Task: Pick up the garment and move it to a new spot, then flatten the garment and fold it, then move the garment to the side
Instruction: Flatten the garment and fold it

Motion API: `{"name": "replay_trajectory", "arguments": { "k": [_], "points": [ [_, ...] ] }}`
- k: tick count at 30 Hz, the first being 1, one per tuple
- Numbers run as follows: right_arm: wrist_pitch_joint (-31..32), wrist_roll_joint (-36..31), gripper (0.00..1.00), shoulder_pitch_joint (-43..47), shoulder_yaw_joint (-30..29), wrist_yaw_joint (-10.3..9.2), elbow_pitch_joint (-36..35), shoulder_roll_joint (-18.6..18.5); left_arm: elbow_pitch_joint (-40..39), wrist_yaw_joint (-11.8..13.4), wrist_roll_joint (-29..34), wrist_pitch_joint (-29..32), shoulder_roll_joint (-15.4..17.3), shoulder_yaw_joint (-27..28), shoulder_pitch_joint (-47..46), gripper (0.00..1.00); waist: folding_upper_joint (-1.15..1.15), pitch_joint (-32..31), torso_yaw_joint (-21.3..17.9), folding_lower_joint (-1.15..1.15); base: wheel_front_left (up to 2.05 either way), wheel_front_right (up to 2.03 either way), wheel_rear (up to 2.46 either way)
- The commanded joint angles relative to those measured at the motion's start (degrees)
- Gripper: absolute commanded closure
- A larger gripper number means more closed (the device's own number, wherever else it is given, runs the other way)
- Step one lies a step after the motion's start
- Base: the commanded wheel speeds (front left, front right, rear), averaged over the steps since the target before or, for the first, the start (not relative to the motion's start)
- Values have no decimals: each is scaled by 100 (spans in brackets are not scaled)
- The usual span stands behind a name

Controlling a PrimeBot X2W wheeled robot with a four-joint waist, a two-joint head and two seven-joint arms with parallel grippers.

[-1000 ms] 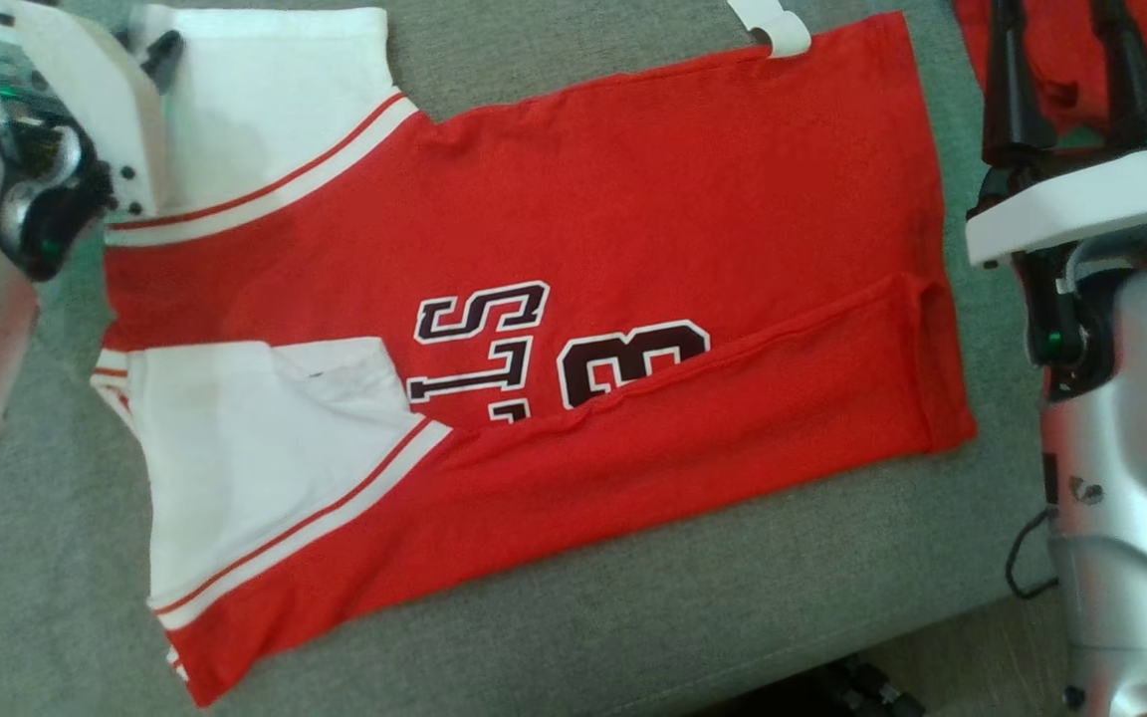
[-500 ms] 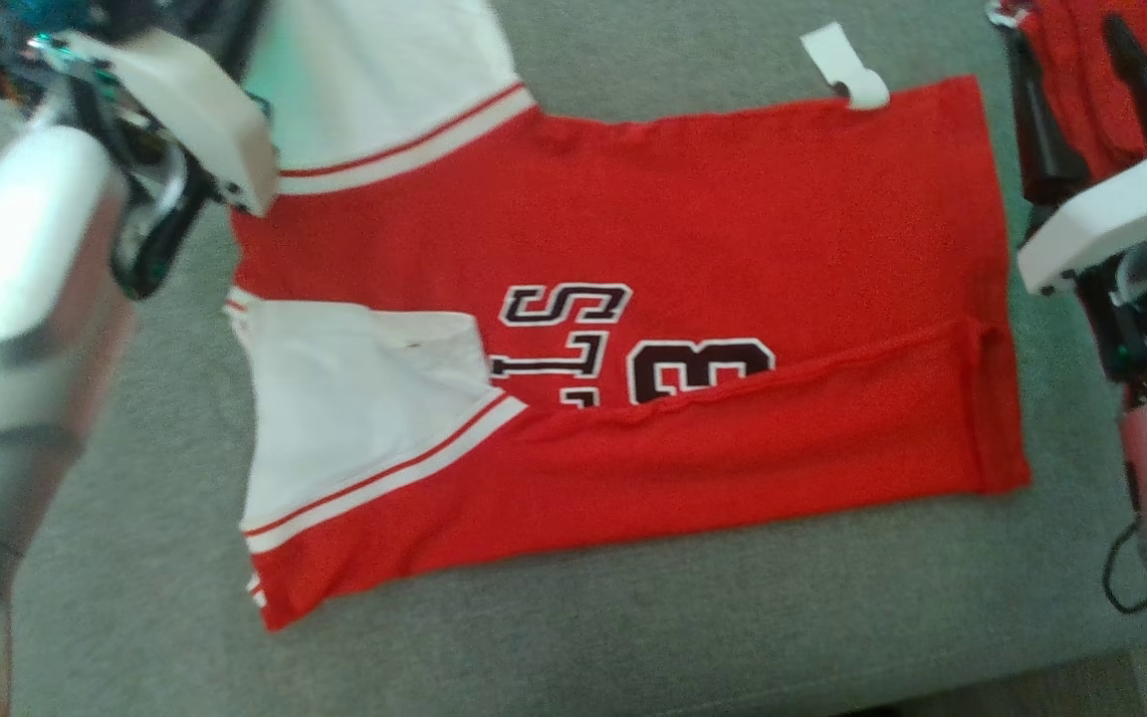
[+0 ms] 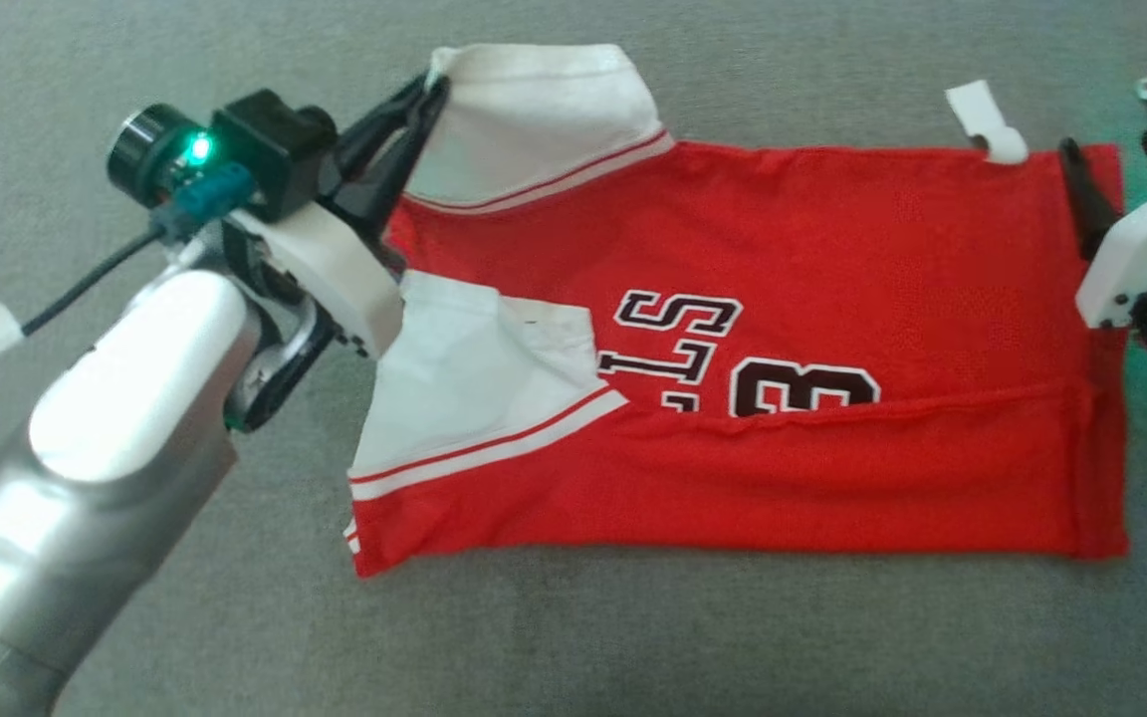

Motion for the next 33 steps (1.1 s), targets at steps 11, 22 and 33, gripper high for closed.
{"name": "replay_trajectory", "arguments": {
  "k": [11, 22, 33],
  "points": [
    [274, -66, 47, -638, 170, -5, 1058, -183, -737, 187, 16, 245, 347, 105, -48, 100, 0, 241, 273, 1, 0, 0, 0],
    [-515, 455, 100, -1317, 472, -5, 837, -37, -180, 391, -38, -27, 548, 502, -332, 100, 0, 239, -64, 1, 0, 0, 0],
    [-979, 929, 100, -2517, 521, -5, 858, 205, 1240, 140, 154, -506, 253, 741, -1735, 100, 0, 500, -366, 1, 0, 0, 0]
  ]
}}
